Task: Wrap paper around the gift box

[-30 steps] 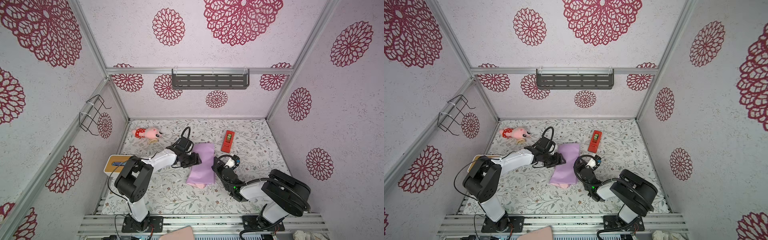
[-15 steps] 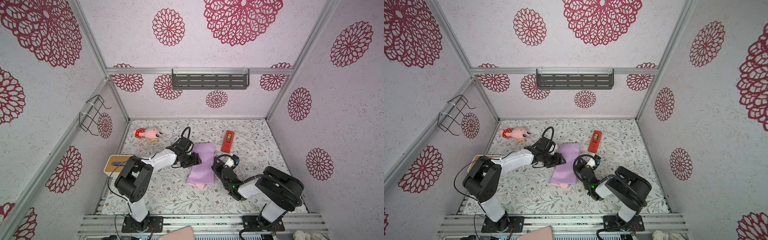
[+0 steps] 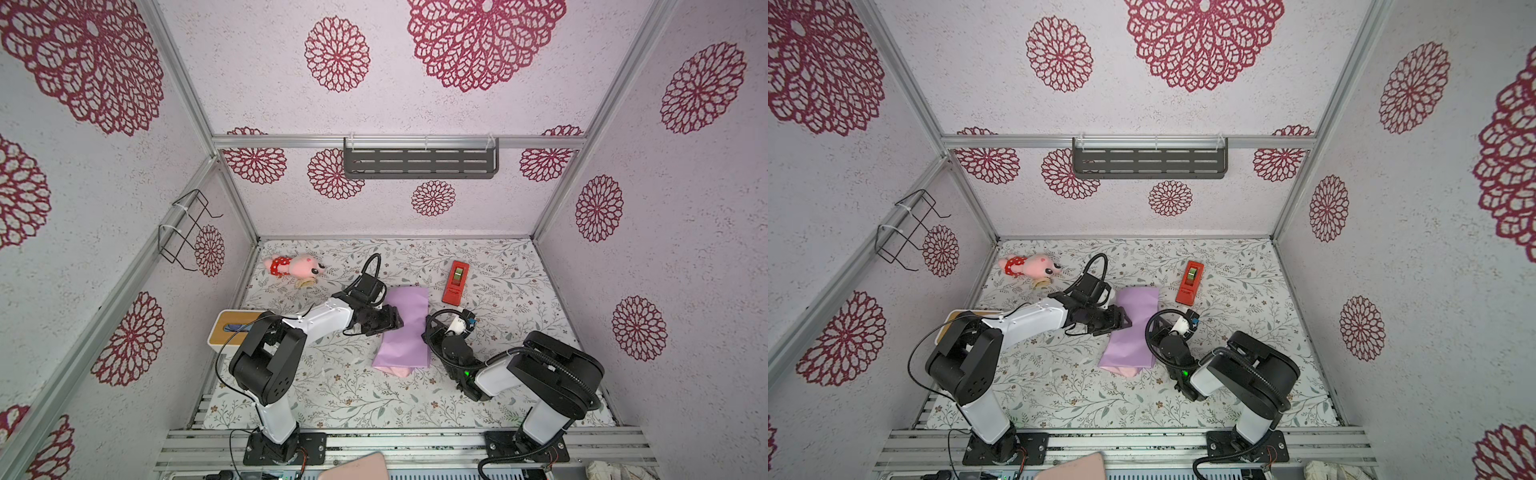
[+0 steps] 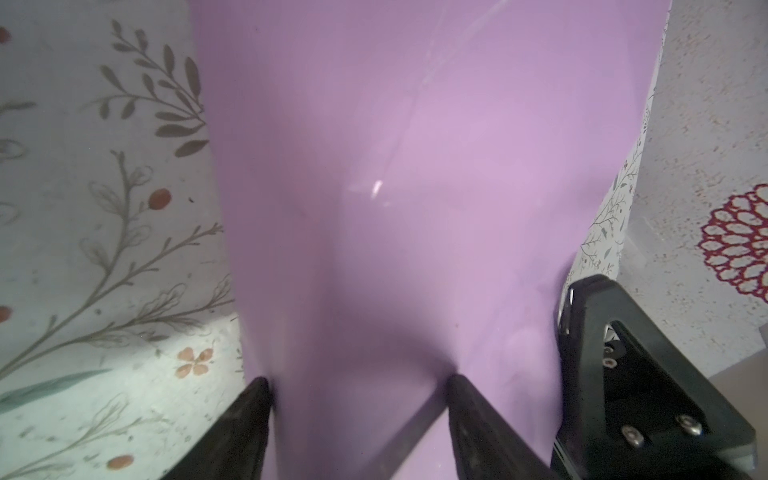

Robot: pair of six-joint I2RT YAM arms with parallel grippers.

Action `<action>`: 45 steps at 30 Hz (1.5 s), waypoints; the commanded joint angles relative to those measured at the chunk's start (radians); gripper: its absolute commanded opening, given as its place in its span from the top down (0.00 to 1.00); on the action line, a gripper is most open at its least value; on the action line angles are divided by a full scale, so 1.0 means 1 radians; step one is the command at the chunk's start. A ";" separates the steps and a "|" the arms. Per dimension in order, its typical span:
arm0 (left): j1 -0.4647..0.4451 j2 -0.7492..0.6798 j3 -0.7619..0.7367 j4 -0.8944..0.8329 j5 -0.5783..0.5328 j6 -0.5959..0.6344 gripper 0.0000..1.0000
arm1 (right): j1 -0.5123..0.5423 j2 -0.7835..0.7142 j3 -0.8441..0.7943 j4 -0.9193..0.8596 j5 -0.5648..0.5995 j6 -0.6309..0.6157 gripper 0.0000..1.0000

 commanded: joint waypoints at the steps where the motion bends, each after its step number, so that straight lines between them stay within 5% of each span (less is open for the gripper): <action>1: 0.002 0.037 -0.047 -0.115 -0.054 0.020 0.31 | -0.007 -0.026 -0.006 -0.004 -0.018 -0.021 1.00; 20: 0.008 0.027 -0.062 -0.100 -0.045 0.017 0.32 | -0.047 -0.035 -0.029 -0.070 -0.133 -0.028 0.71; 27: 0.010 0.028 -0.062 -0.099 -0.045 0.018 0.32 | -0.066 -0.068 -0.023 -0.128 -0.178 -0.053 0.54; 33: 0.011 0.030 -0.061 -0.099 -0.045 0.016 0.32 | -0.112 -0.176 -0.039 -0.225 -0.206 -0.086 0.26; 38: 0.010 0.034 -0.059 -0.103 -0.052 0.018 0.32 | -0.172 -0.420 -0.053 -0.474 -0.188 -0.169 0.14; 41: 0.011 0.038 -0.056 -0.106 -0.054 0.018 0.32 | -0.175 -0.546 0.066 -0.853 -0.138 -0.302 0.13; 45: 0.010 0.038 -0.051 -0.109 -0.056 0.015 0.32 | -0.166 -0.482 0.312 -1.268 -0.252 -0.337 0.20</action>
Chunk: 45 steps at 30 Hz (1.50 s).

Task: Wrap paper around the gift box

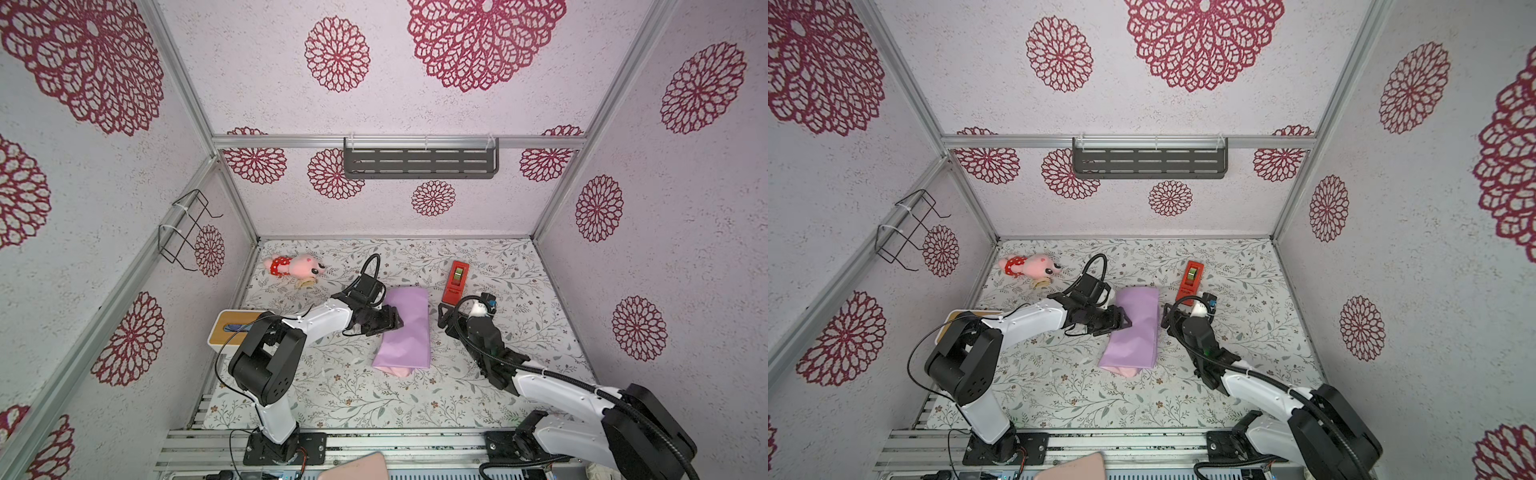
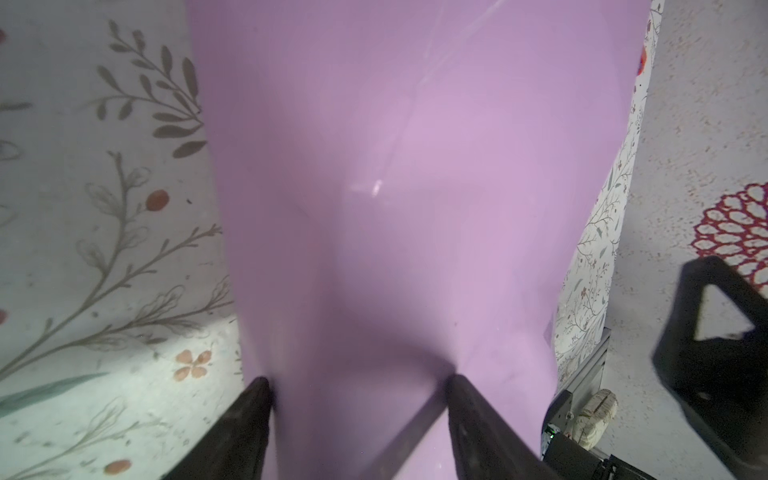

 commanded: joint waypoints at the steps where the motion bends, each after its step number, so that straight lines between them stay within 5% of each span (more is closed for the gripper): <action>1: 0.004 0.041 -0.034 -0.133 -0.065 0.015 0.32 | 0.011 0.063 0.181 -0.435 -0.100 -0.094 0.23; 9: 0.004 0.042 -0.027 -0.142 -0.070 0.016 0.32 | 0.038 0.259 0.450 -0.639 -0.245 -0.159 0.39; 18: 0.004 0.041 -0.019 -0.151 -0.073 0.020 0.32 | 0.037 0.367 0.512 -0.647 -0.311 -0.160 0.46; 27: 0.004 0.042 -0.019 -0.150 -0.073 0.022 0.32 | 0.023 0.401 0.496 -0.597 -0.333 -0.142 0.45; 45: 0.004 0.042 -0.020 -0.150 -0.071 0.023 0.32 | -0.053 0.455 0.398 -0.313 -0.525 -0.072 0.27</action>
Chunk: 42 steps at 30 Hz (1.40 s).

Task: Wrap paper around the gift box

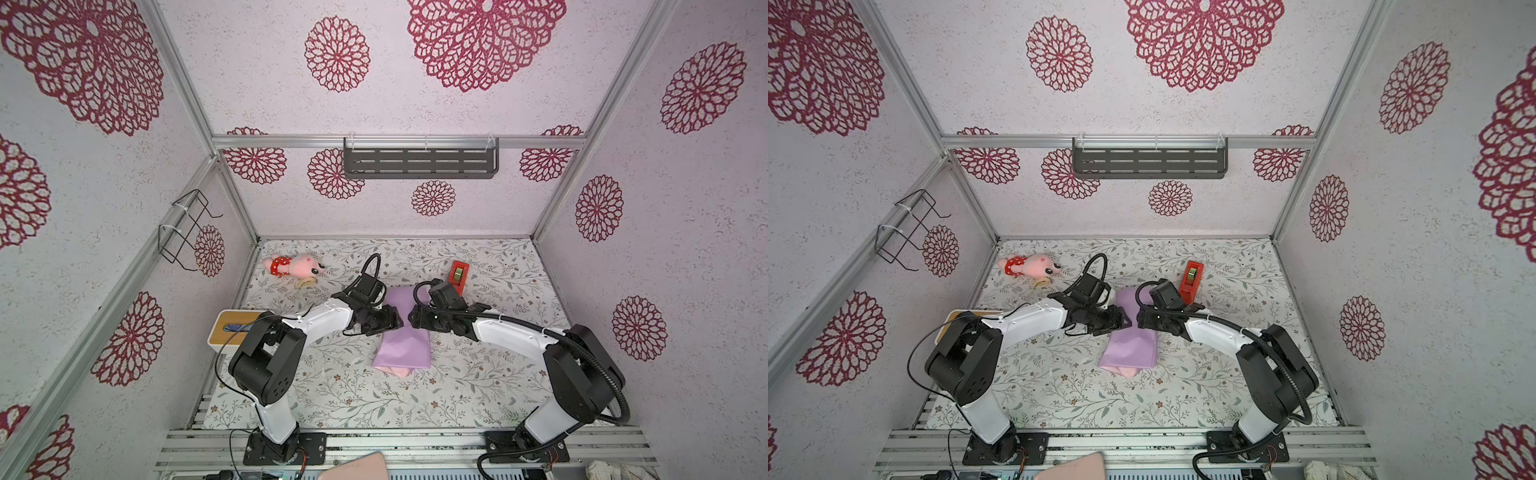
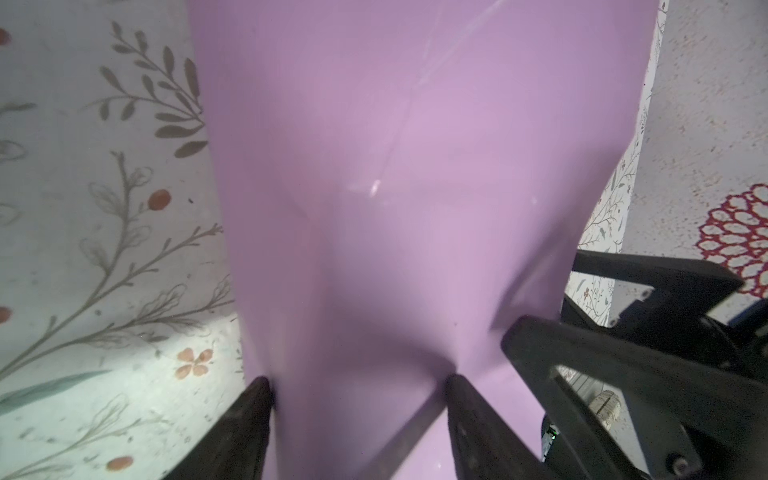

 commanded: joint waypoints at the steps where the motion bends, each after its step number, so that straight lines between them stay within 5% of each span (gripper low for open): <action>1: 0.005 0.042 -0.028 -0.135 -0.063 0.021 0.32 | -0.024 0.017 -0.028 0.132 -0.110 0.057 0.26; 9: 0.004 0.029 -0.009 -0.118 -0.050 0.002 0.25 | -0.120 0.040 -0.099 0.348 -0.227 0.062 0.14; 17: 0.018 -0.113 0.029 -0.078 -0.060 -0.028 0.01 | -0.145 -0.269 -0.250 0.160 -0.141 -0.021 0.01; 23: 0.062 -0.244 -0.137 0.062 0.037 -0.124 0.05 | -0.008 -0.278 -0.288 0.217 -0.071 0.061 0.05; 29: 0.052 -0.163 -0.133 0.102 0.133 -0.150 0.25 | -0.002 -0.156 -0.213 0.287 -0.125 0.058 0.12; 35: 0.071 -0.079 -0.061 0.132 0.148 -0.151 0.33 | -0.005 -0.039 -0.100 0.322 -0.168 0.033 0.15; 39: 0.096 -0.065 -0.025 0.113 0.081 -0.134 0.30 | -0.046 0.016 -0.001 0.236 -0.171 -0.049 0.12; 42: 0.101 -0.119 -0.043 0.074 0.004 -0.104 0.17 | -0.074 -0.064 -0.036 0.134 -0.111 -0.131 0.06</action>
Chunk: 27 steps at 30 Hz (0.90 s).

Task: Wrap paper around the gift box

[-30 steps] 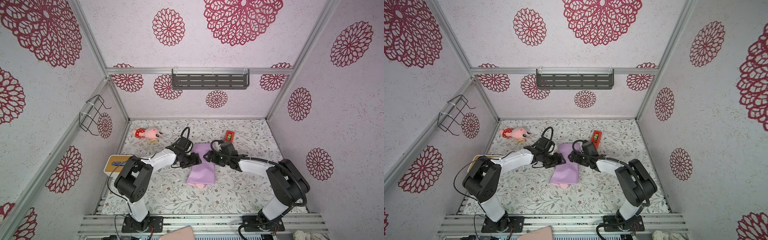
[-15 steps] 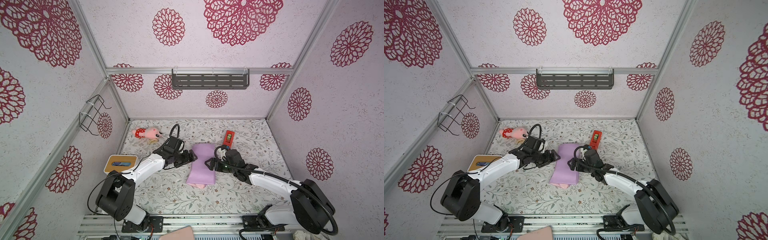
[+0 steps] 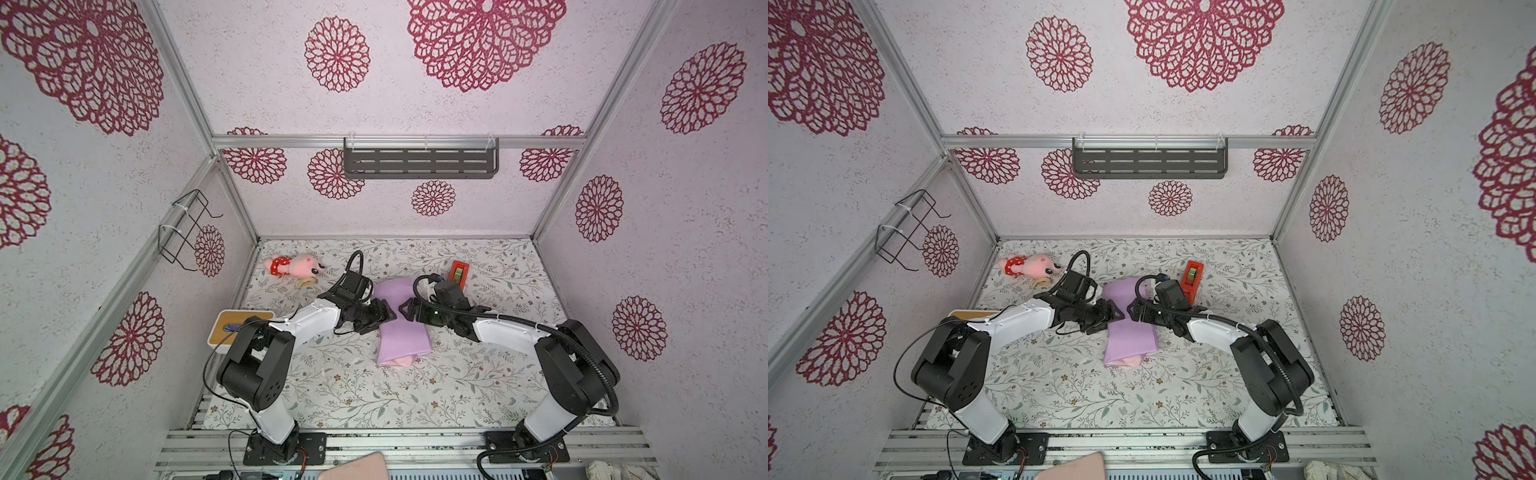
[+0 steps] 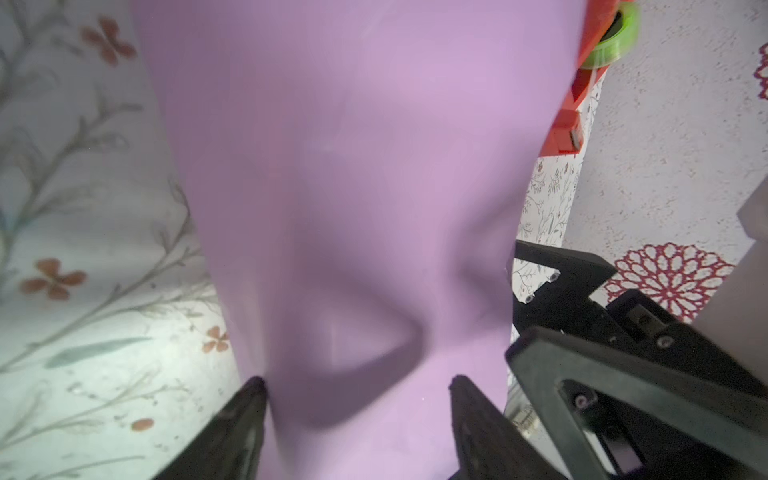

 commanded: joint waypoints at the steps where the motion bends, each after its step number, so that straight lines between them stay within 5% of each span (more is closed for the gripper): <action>1: 0.008 -0.080 -0.015 -0.010 -0.091 0.032 0.13 | -0.010 -0.141 -0.035 -0.133 0.071 -0.133 0.04; 7: 0.009 -0.236 -0.114 -0.010 -0.155 0.043 0.05 | 0.148 -0.570 -0.411 -0.106 0.289 -0.168 0.01; 10: 0.004 -0.227 -0.069 -0.038 -0.175 0.074 0.05 | 0.263 -0.636 -0.542 -0.017 0.424 -0.151 0.01; 17: -0.059 -0.118 0.119 -0.021 -0.121 0.077 0.13 | 0.491 -0.442 -0.640 0.341 0.726 -0.159 0.01; 27: -0.115 0.070 0.205 0.023 -0.066 0.040 0.22 | 0.533 -0.131 -0.612 0.647 0.877 -0.147 0.01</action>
